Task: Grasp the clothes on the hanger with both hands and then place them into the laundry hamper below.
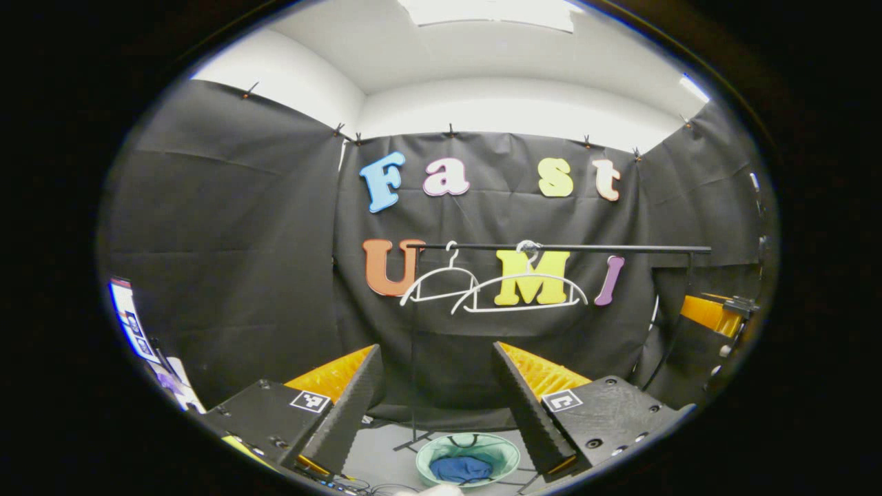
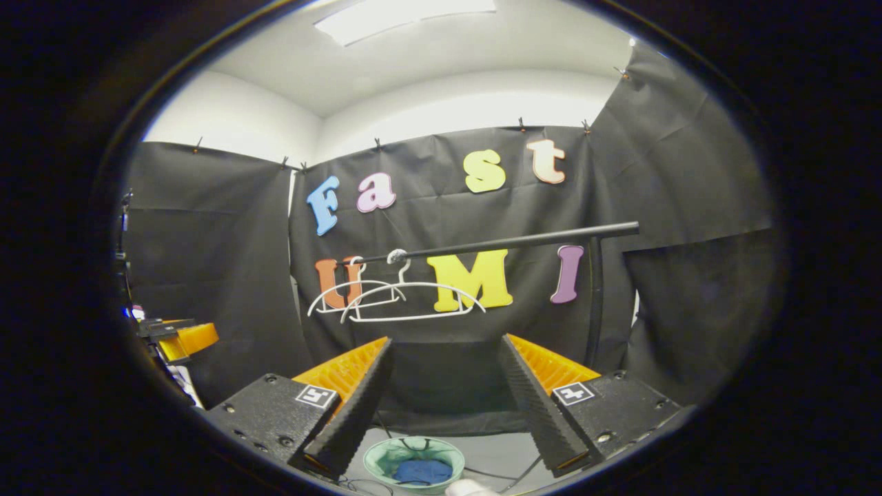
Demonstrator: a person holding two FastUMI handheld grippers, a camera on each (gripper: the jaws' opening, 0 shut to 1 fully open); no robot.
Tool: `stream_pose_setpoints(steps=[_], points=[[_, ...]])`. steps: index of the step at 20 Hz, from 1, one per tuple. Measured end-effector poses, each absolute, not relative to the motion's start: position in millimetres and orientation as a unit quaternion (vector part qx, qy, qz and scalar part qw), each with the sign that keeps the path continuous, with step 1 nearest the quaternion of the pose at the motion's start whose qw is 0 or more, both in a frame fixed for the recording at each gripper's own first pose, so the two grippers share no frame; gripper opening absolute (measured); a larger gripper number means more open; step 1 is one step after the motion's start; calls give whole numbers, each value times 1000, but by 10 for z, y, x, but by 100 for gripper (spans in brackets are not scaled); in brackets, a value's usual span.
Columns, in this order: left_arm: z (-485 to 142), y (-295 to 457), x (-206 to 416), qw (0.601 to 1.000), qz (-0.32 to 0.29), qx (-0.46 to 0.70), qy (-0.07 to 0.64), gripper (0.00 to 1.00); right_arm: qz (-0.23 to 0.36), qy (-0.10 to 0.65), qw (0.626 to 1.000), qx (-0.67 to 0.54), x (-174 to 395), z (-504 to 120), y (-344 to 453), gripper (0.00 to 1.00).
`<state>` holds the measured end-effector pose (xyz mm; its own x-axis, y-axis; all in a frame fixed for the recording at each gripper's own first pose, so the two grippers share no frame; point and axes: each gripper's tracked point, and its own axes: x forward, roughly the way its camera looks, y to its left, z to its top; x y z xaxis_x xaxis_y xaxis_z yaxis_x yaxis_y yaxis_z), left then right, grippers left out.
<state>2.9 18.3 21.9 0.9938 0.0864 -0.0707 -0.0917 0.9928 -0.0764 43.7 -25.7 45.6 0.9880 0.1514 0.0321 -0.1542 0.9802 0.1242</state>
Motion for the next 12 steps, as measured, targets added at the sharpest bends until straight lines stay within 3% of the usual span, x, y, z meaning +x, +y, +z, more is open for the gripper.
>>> stream_pose_setpoints(steps=[4, 10, 12], points=[[395, -1, -194, 997, 66, -26, 22, 100, 91, -13, 994, 52, 279, 493, -453, 99], [489, -429, -514, 997, 76, -15, 26, 92, 89, -33, 995, 38, -65, 584, -955, 96], [529, -555, -635, 996, 81, -12, 24, 97, 98, -31, 993, 53, -174, 601, -1031, 99]])
